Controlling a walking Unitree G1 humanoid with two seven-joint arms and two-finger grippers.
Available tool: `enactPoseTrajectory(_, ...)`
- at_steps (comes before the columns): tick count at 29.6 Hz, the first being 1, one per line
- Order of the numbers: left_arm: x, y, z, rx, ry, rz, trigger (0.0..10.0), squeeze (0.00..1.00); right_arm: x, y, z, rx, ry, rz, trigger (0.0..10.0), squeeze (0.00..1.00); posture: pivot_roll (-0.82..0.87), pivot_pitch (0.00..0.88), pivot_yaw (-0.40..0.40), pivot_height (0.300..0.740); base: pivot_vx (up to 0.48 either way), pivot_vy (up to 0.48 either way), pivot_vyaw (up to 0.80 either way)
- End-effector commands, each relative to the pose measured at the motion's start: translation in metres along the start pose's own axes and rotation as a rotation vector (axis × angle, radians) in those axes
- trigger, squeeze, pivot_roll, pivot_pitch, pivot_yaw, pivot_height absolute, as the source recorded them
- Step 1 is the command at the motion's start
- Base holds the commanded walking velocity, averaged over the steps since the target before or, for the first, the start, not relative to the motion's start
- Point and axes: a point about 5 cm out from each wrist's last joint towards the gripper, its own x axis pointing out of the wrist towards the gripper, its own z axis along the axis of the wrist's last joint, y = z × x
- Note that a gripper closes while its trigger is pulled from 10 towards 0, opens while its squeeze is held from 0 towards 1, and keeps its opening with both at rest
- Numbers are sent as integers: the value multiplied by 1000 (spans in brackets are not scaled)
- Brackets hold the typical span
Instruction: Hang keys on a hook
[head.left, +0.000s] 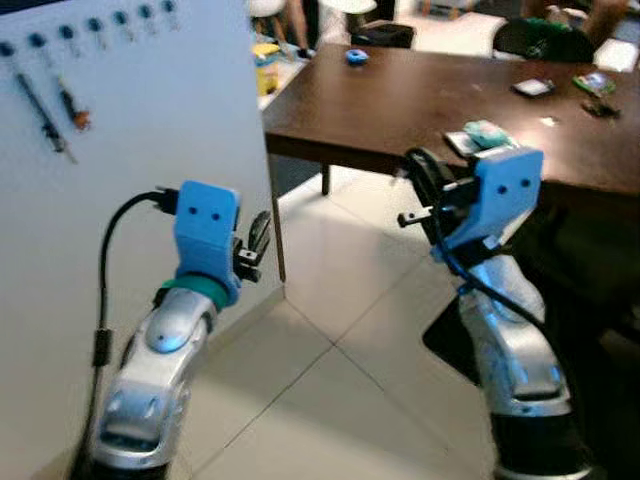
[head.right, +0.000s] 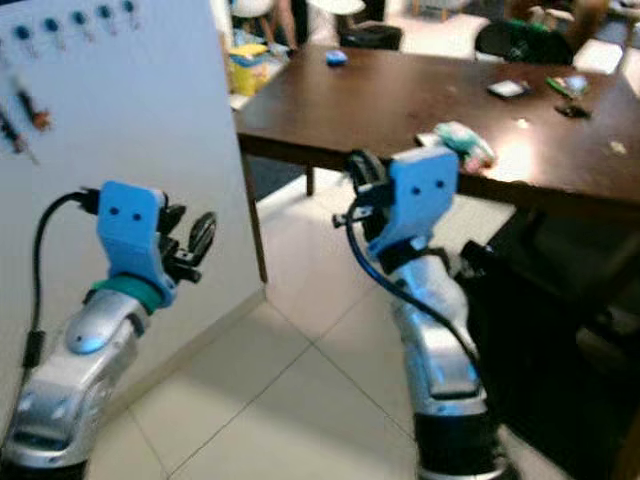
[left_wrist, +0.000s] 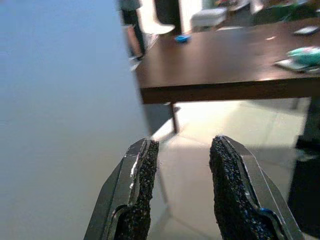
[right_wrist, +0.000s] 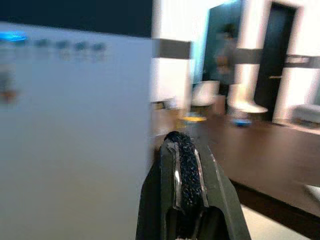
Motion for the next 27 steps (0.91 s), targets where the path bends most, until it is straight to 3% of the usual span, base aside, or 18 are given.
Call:
enactPoseTrajectory(1, 0, -1, 0, 10, 6, -4, 10000, 0, 0, 1, -2, 3, 14, 6, 10000, 0, -110, 7, 107, 740, 0, 0, 788)
enactPoseTrajectory(16, -1, -1, -1, 27, 5, -7, 10000, 0, -11, 0, -24, 12, 91, -17, 10000, 0, -114, 5, 108, 740, 0, 0, 793)
enactPoseTrajectory(23, -1, -1, 0, 36, -12, -5, 10000, 0, -11, -2, -23, 28, 83, -28, 10000, 0, -116, 4, 108, 740, 387, 0, 684)
enactPoseTrajectory(27, 0, -1, -1, 36, -11, -8, 10000, 0, -10, -3, -20, 46, 67, -34, 10000, 0, -116, 3, 109, 740, 461, 0, 0)
